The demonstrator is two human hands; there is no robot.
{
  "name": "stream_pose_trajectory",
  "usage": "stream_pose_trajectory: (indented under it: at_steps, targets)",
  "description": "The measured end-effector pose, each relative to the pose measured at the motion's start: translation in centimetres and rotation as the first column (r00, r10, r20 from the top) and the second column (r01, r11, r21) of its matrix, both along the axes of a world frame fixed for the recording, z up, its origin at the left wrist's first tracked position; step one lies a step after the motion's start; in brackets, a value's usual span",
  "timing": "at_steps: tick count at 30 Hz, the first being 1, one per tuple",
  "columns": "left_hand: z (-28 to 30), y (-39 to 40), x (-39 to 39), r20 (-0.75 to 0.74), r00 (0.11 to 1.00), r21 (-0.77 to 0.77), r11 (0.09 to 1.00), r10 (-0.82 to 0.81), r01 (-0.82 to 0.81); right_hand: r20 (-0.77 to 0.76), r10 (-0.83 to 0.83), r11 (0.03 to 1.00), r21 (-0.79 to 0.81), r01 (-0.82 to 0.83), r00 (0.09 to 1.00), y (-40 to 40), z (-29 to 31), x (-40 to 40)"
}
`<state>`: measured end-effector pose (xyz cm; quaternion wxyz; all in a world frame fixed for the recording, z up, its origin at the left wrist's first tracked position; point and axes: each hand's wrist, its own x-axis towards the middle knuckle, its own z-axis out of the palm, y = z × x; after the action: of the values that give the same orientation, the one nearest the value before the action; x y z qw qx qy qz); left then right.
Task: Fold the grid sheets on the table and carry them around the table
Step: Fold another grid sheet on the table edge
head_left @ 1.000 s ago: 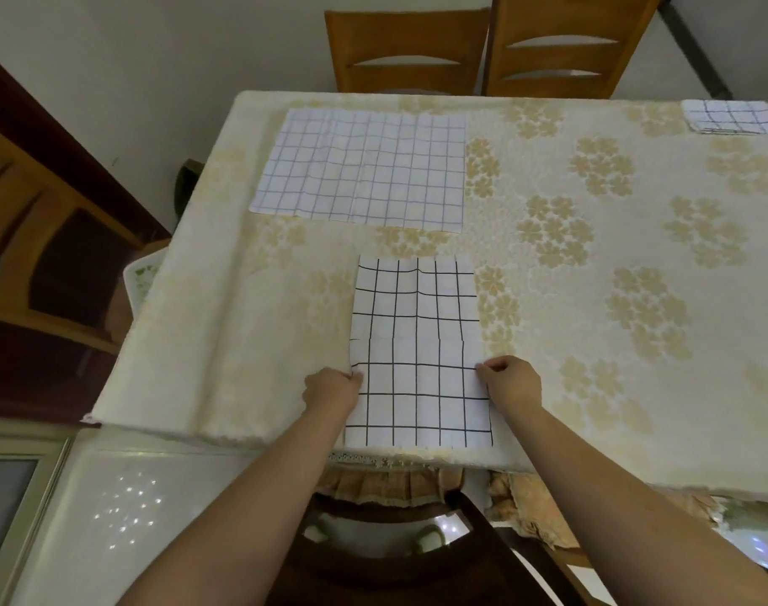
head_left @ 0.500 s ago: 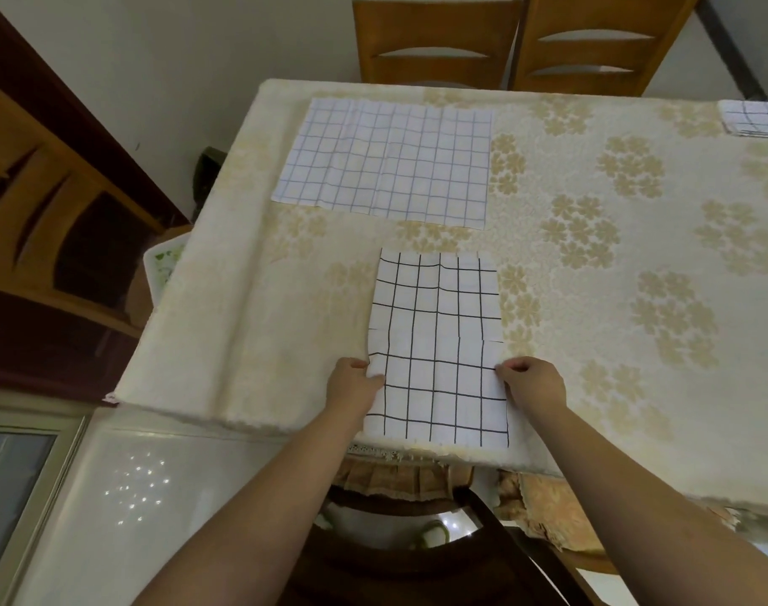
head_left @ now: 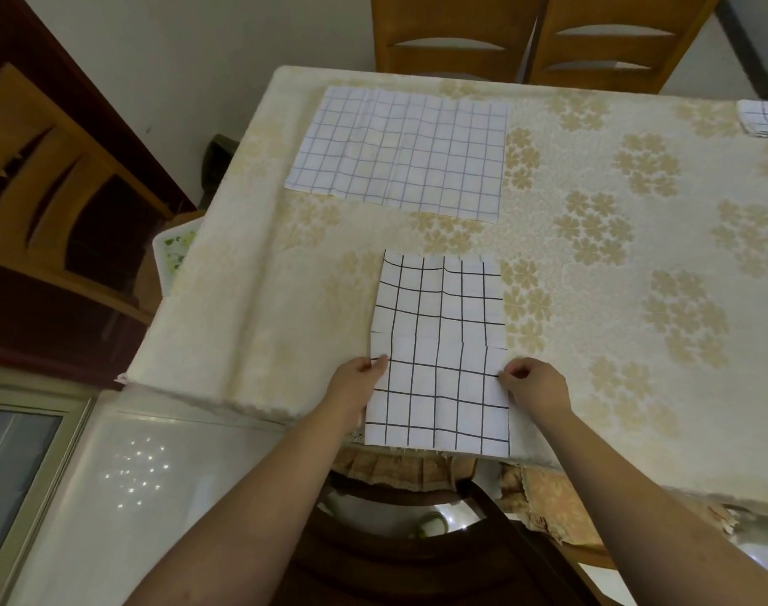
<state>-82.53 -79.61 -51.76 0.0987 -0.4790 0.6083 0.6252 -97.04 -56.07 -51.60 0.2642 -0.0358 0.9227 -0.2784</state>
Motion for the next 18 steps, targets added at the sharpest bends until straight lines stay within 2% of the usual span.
stream_pose_trajectory:
  at_steps: [7,9,12,15,18]
  targets:
    - [0.1,0.3,-0.4,0.009,0.992,-0.045,0.991,0.124,-0.123,0.036,0.001,1.000,0.003,-0.001,0.999,0.5,0.5,0.0]
    - [0.0,0.2,-0.1,0.002,0.998,-0.085,0.994,0.066,-0.066,0.045,-0.001,1.000,-0.007,0.001,0.999,0.6,0.6,0.1]
    - [-0.3,-0.2,0.1,-0.025,0.999,-0.171,0.985,-0.027,0.022,0.031,-0.101,0.991,-0.084,0.103,0.994,0.5,0.9,0.5]
    - [-0.2,-0.8,-0.5,-0.046,0.999,-0.234,0.972,0.021,-0.031,0.048,-0.213,0.963,-0.160,0.218,0.976,0.1,1.0,0.5]
    - [-0.1,-1.4,-1.6,-0.080,0.995,-0.236,0.969,0.058,-0.075,0.146,-0.301,0.923,-0.203,0.327,0.942,-0.5,1.2,0.2]
